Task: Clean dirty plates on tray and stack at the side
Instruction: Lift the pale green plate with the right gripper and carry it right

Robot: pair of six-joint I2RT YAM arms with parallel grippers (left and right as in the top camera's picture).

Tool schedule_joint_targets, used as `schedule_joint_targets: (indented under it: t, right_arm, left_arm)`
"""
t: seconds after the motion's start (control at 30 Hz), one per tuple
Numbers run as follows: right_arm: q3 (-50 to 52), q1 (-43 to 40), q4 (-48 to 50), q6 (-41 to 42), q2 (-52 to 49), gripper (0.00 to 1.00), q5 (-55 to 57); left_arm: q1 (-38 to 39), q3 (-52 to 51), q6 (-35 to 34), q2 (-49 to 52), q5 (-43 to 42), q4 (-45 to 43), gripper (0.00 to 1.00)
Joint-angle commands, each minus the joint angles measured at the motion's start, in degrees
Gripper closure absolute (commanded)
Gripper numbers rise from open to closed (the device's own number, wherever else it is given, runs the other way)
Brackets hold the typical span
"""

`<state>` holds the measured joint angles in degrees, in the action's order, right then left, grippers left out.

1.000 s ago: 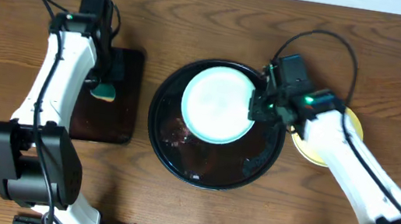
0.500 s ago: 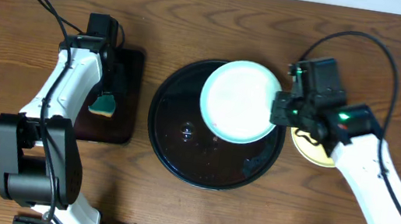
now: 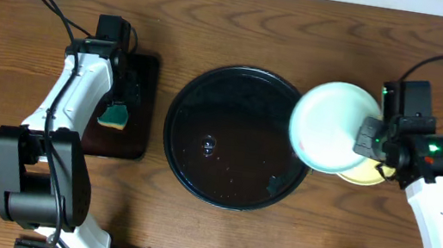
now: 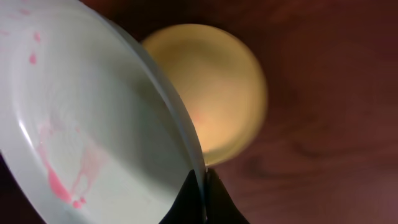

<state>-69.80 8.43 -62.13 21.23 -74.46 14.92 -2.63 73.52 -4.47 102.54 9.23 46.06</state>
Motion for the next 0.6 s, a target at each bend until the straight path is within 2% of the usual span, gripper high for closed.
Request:
schedule_joint_targets:
  t: [0.0,0.4,0.57]
  right_arm:
    - [-0.7,-2.3,-1.7,1.7,0.5,0.99,12.8]
    - [-0.5,-3.7,-5.9,4.2,-2.5,0.99,27.1]
    - [-0.5,-3.7,-6.7,5.6,-5.5,0.99,28.8]
  left_arm:
    - [-0.2,-0.5,-0.1,0.4,0.7,0.1,0.25]
    - [-0.2,-0.5,-0.1,0.4,0.7,0.1,0.24]
    - [-0.2,-0.5,-0.1,0.4,0.7,0.1,0.24]
